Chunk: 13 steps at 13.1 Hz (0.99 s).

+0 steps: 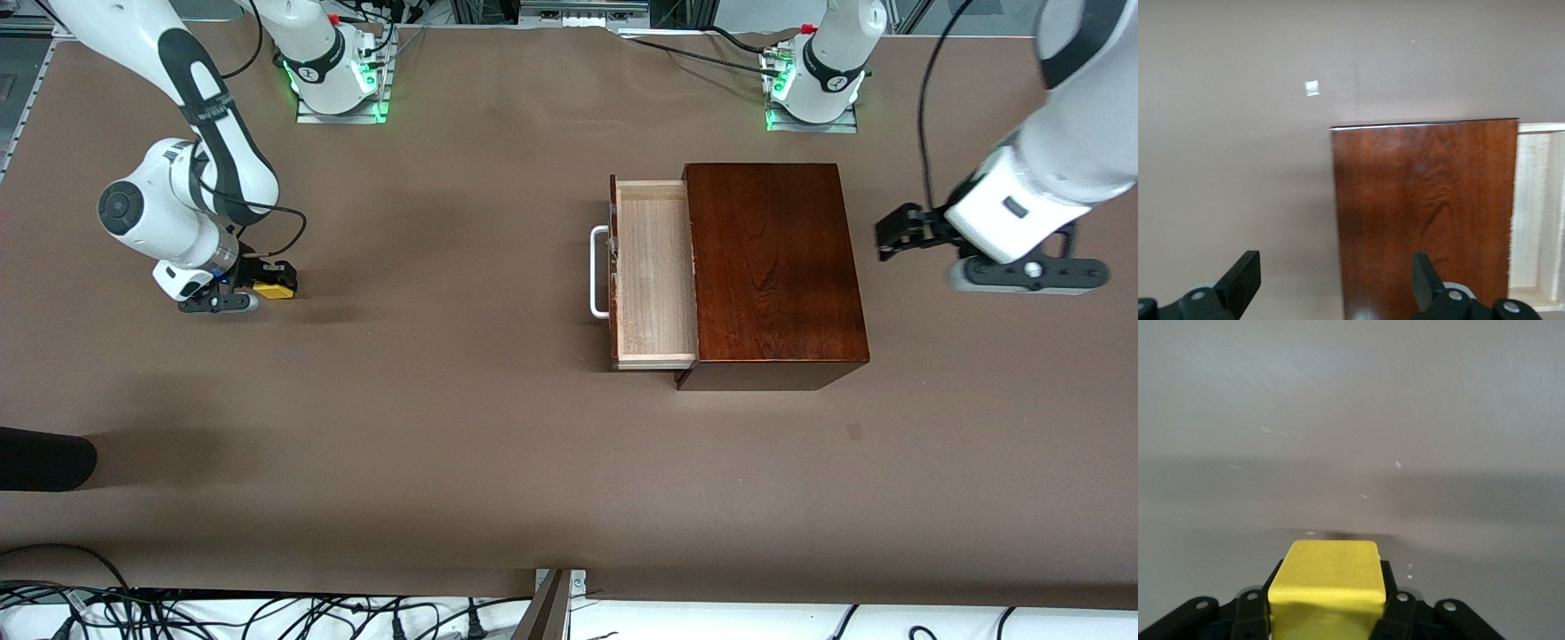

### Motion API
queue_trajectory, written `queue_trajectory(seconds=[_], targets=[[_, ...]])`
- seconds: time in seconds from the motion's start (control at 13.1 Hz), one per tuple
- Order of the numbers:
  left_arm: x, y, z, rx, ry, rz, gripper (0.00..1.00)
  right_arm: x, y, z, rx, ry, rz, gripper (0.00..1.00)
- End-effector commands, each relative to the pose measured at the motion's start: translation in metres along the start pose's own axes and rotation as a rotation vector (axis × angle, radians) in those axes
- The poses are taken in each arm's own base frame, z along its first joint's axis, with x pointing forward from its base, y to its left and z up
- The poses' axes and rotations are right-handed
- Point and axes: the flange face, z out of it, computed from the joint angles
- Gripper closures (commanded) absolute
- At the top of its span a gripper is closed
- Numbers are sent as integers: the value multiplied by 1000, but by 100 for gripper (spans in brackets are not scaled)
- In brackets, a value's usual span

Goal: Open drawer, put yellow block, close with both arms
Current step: 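Release the handle and retract the left gripper while the right gripper lifts the cube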

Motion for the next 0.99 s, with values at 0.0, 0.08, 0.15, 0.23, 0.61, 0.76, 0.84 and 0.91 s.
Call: queue_trajectory(seconds=[0.0,0.08,0.15,0.23,0.61,0.76,0.84,0.91], targets=[[-34,-17,-1,-15,21,9,0,15,-15,-51,48,18,-30,100],[-45,-22,1,-1,45,7,0,25,-17,-70,54,20,-45,100],[-56,-22,5,12,68,7,0,35,-20,-87,63,18,-57,100],[-63,-27,8,21,73,-3,0,46,-25,-108,67,12,-78,100],[-58,-65,-10,7,88,-79,0,86,-76,-194,33,42,-212,100],[-58,-73,-11,7,89,-94,0,94,-105,-217,26,34,-216,100],[-58,-73,-13,8,94,-94,0,96,-127,-228,20,38,-231,100],[-56,-75,-12,17,96,-94,0,96,-145,-236,21,37,-242,100]])
